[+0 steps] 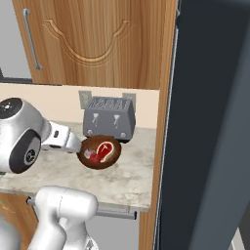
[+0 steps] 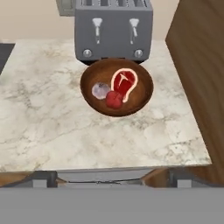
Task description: Take the steak, bell pepper, and garlic from the freezer and place them in the bowl on the counter.
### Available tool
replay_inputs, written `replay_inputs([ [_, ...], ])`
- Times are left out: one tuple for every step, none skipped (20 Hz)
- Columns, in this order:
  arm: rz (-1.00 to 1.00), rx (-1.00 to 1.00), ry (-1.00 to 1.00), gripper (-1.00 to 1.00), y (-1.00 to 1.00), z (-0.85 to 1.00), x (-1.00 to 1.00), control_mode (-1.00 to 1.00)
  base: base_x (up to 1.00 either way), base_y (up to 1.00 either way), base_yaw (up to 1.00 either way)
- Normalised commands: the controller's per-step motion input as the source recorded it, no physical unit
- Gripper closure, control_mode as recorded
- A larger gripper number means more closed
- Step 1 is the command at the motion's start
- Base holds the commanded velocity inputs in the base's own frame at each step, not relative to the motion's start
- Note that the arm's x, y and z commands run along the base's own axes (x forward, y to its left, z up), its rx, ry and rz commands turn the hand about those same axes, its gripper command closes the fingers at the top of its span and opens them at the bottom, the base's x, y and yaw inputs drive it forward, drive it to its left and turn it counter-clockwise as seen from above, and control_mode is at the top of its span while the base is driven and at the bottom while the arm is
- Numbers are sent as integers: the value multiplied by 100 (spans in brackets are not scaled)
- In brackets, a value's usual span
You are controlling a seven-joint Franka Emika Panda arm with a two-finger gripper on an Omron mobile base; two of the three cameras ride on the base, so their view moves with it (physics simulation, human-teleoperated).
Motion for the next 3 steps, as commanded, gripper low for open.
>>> replay_inputs([
  [13,0,-2,-100,0,56,-56,-100,0,0,0],
  [13,0,-2,-100,0,61,-38,-100,0,0,0],
  [13,0,0,-100,0,60,-28,-100,0,0,0],
])
